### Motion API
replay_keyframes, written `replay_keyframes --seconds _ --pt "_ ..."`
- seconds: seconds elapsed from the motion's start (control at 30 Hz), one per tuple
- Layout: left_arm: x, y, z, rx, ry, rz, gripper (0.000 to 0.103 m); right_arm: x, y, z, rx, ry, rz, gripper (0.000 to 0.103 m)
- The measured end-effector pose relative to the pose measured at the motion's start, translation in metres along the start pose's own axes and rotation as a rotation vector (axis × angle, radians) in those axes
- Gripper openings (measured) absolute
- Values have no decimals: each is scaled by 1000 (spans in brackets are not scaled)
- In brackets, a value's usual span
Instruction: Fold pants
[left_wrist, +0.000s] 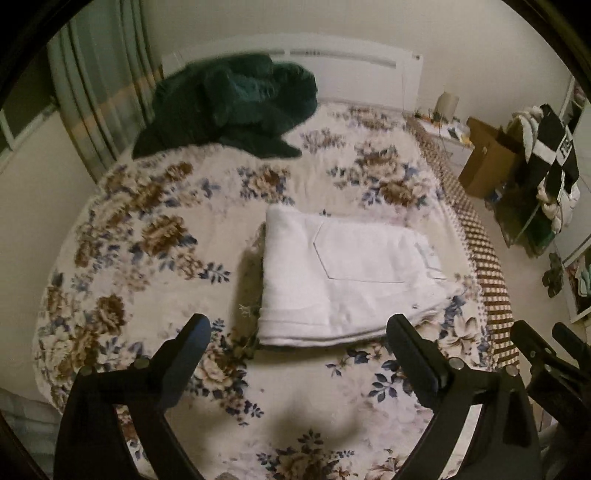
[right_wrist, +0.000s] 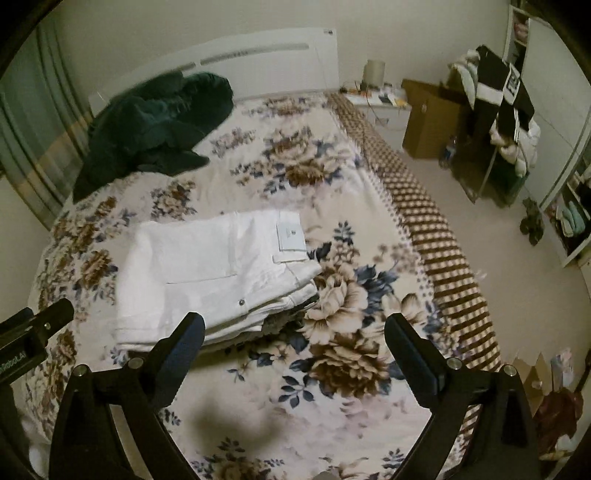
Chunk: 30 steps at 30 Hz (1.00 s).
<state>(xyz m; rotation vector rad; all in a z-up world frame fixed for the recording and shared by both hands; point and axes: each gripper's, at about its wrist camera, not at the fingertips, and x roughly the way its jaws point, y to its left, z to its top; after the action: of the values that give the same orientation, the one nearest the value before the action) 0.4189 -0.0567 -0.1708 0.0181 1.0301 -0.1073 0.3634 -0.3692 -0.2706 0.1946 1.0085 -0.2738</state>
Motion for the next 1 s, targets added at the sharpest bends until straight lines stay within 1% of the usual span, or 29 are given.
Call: replay_keyframes --seconds 0.23,0.37,0.47,0.6,0.7,0.87,1.0 --pt "-100 -7 -30 -48 -99 30 97 -111 -8 -18 -59 -98 62 100" --pt "-150 -12 -49 -66 -150 57 97 -180 -14 -33 -90 -156 104 100" --pt "-184 -17 -63 -68 -180 73 97 -223 -18 -44 -104 -194 128 100" --pt "-219 -25 -80 -55 -210 92 97 -283 -23 -61 -129 -246 149 100" --pt "-238 -26 -89 -56 -227 89 97 -322 -27 -73 -123 -272 167 100" --pt "-263 -24 -100 -45 -252 83 97 -372 -29 -91 -121 -312 164 100" --pt "-277 -19 -107 -50 -283 80 97 -403 -28 -102 -123 -341 153 100"
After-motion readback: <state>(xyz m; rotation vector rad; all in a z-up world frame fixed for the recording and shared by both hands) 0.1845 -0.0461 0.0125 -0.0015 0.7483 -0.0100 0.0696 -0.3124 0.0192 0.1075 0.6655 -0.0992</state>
